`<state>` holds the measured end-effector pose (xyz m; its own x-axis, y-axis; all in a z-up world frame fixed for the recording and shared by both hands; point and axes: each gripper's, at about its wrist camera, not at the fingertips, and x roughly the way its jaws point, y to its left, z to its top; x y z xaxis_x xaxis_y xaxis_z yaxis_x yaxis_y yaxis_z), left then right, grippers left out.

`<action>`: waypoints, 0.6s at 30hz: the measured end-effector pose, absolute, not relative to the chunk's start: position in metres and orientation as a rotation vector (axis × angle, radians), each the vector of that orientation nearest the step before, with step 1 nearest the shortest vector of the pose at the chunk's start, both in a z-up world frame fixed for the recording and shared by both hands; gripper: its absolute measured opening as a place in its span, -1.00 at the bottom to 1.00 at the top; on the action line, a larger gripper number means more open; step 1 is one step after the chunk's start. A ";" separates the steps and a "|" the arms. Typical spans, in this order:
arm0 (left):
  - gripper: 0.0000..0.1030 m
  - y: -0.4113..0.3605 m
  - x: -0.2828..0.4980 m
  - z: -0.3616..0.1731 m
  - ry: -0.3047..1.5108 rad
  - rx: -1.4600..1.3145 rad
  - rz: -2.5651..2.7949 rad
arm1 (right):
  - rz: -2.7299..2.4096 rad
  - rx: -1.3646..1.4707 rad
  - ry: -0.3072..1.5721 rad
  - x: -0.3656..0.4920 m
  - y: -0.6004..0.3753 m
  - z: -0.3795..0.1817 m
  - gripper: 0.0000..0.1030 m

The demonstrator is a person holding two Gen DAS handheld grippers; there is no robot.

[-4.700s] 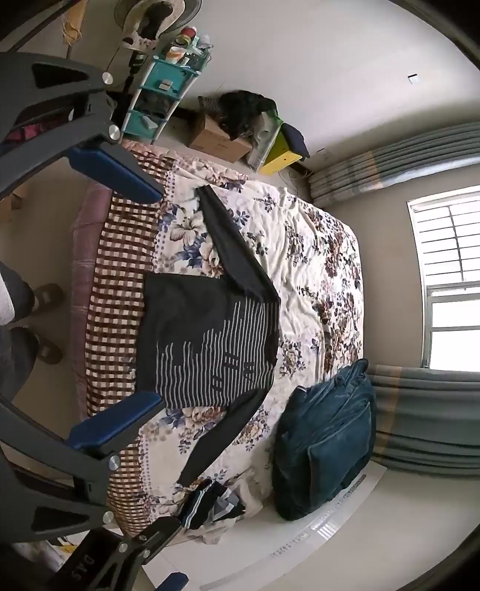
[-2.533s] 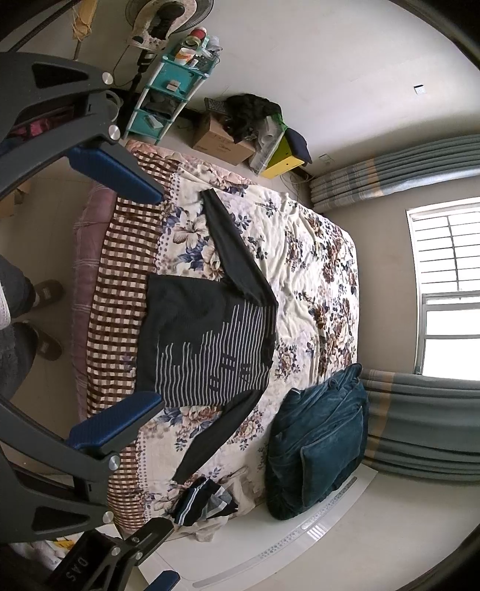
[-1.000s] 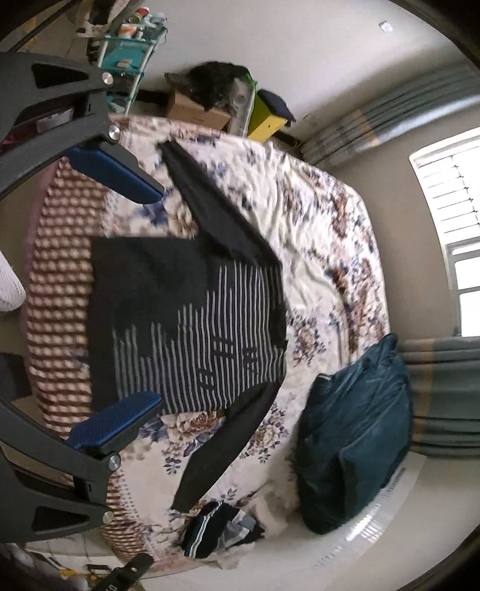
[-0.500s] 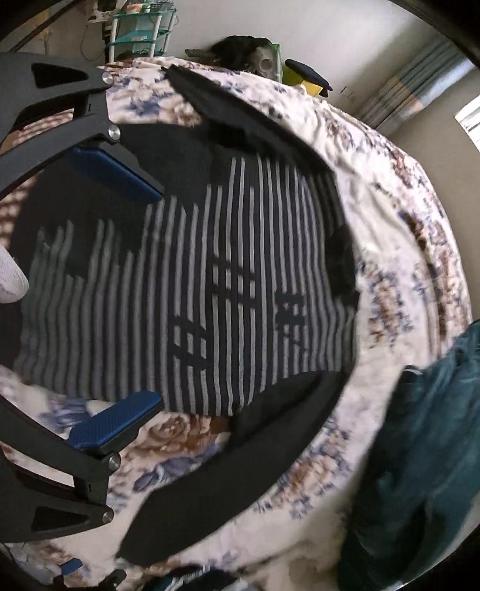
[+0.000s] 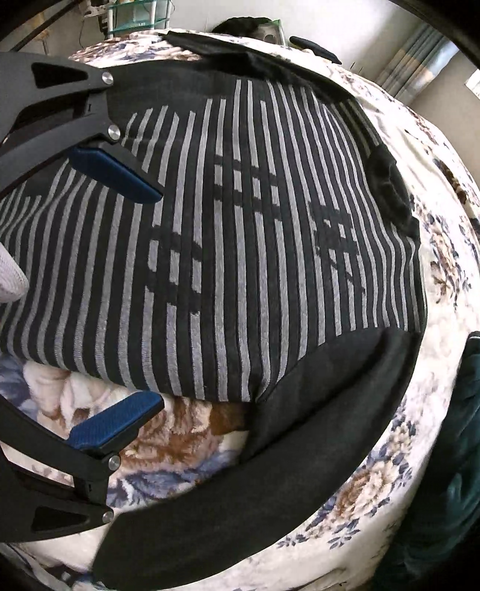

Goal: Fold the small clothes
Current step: 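Grasp the black sleeve cuff with the right gripper while the left tool approaches the shirt body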

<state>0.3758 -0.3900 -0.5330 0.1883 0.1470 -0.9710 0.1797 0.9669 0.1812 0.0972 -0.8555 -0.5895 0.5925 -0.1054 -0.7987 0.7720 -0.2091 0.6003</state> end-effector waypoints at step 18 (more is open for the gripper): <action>1.00 -0.285 0.406 -0.484 1.315 0.165 0.046 | -0.664 0.933 0.707 0.231 -0.781 -0.424 -0.84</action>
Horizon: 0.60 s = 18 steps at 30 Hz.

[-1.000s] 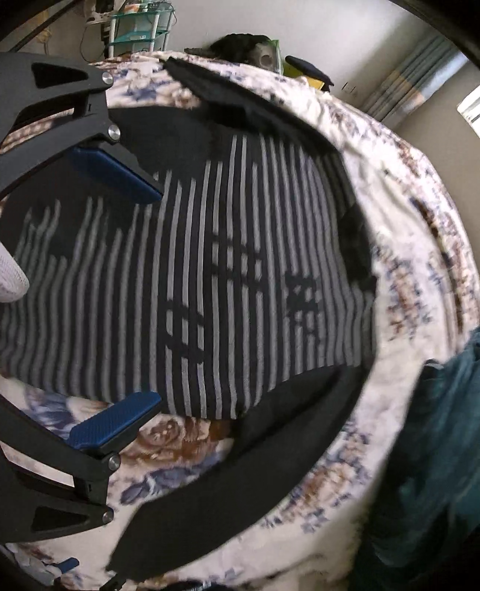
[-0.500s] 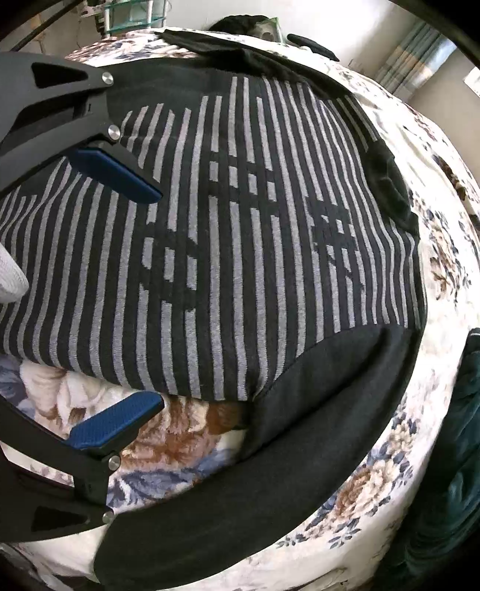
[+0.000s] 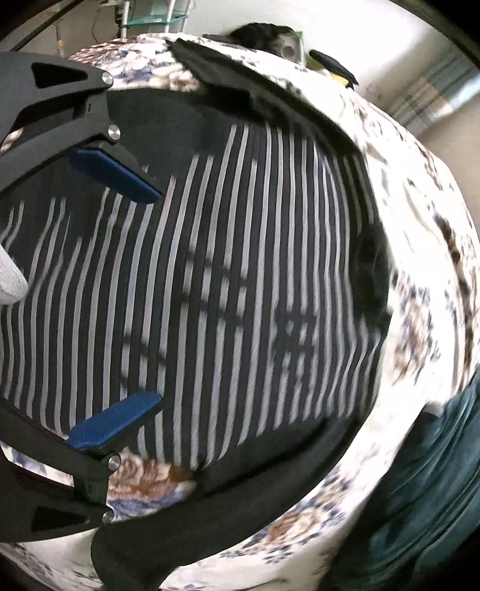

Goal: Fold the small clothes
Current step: 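Grasp the black sleeve cuff with the right gripper while the left tool approaches the shirt body, then fold the held sleeve across the shirt front with the right gripper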

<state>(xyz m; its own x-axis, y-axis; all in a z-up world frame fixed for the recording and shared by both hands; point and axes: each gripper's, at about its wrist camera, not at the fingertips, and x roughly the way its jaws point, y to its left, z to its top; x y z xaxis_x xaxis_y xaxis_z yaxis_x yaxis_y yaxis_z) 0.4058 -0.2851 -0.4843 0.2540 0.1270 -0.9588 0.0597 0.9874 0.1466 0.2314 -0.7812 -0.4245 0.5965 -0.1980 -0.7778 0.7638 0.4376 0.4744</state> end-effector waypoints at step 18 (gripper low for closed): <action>0.99 0.066 0.414 -0.436 1.230 -0.042 0.485 | 0.300 0.372 1.018 0.451 -0.232 -0.381 -0.94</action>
<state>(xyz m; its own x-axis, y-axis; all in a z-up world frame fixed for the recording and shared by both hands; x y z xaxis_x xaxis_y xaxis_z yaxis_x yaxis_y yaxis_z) 0.4142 0.0663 -0.4359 0.2462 0.3332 -0.9101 -0.3779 0.8977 0.2265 0.4511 -0.2319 -0.3807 0.4938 0.4110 -0.7663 -0.0705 0.8973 0.4358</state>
